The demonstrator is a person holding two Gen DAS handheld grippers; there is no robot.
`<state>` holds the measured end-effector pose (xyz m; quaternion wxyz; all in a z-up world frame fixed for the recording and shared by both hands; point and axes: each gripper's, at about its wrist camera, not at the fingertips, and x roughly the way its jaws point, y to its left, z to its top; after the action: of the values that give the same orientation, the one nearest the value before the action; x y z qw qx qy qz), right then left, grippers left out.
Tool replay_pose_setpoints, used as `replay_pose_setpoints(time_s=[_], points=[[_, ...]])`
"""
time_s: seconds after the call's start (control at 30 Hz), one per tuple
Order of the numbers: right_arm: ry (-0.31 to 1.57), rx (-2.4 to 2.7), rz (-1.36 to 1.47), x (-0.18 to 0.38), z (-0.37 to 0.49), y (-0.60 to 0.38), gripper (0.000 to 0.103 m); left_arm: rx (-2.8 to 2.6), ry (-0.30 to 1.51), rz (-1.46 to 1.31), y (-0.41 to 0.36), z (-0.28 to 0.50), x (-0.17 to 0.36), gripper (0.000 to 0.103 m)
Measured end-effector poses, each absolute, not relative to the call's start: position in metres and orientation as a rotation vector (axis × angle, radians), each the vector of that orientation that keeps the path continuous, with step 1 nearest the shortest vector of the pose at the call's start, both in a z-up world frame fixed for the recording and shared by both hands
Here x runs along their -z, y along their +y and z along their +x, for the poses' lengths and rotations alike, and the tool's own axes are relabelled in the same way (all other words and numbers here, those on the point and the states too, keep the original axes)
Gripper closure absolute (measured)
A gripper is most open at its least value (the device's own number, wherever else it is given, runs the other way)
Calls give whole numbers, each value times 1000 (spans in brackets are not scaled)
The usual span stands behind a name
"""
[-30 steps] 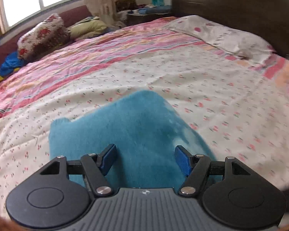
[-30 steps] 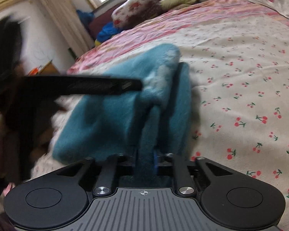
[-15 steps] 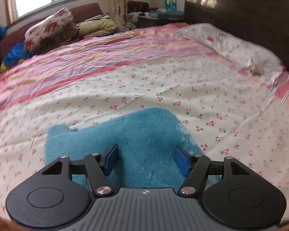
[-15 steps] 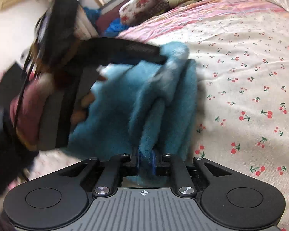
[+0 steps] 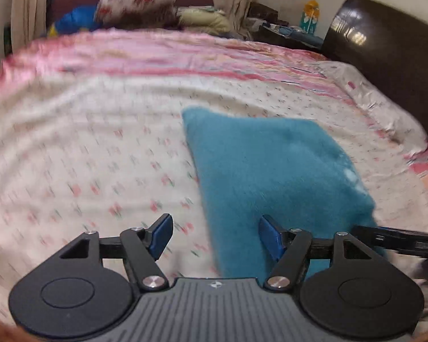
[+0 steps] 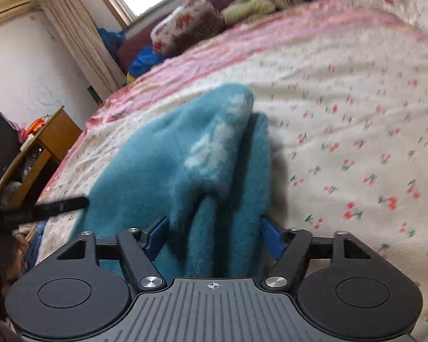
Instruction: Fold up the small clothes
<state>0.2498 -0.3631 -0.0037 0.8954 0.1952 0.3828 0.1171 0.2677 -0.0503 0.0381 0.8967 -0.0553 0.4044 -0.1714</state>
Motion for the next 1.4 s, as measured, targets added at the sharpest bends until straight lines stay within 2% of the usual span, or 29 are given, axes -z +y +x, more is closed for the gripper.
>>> replay_pose_setpoints(time_s=[0.07, 0.2, 0.33, 0.5, 0.6, 0.8, 0.9, 1.03, 1.17, 1.4], points=[[801, -240, 403, 9, 257, -362, 25, 391, 842, -147, -55, 267, -33, 31], [814, -264, 478, 14, 264, -369, 23, 453, 881, -156, -71, 275, -23, 25], [828, -300, 538, 21, 272, -373, 20, 461, 876, -167, -77, 282, -15, 10], [839, -337, 571, 24, 279, -379, 19, 519, 898, -196, -75, 298, -9, 5], [830, -343, 598, 28, 283, -378, 14, 573, 929, -219, -75, 312, -3, 0], [818, -347, 614, 31, 288, -376, 14, 640, 997, -334, -66, 321, 8, 5], [810, -335, 643, 33, 290, -374, 21, 638, 976, -335, -69, 314, 4, 11], [810, -348, 677, 30, 287, -374, 35, 640, 962, -349, -61, 300, -6, 20], [811, -392, 684, 18, 280, -370, 43, 645, 951, -378, -43, 273, -23, 21], [854, -486, 614, 0, 233, -348, 46, 619, 950, -359, -22, 204, -28, 22]])
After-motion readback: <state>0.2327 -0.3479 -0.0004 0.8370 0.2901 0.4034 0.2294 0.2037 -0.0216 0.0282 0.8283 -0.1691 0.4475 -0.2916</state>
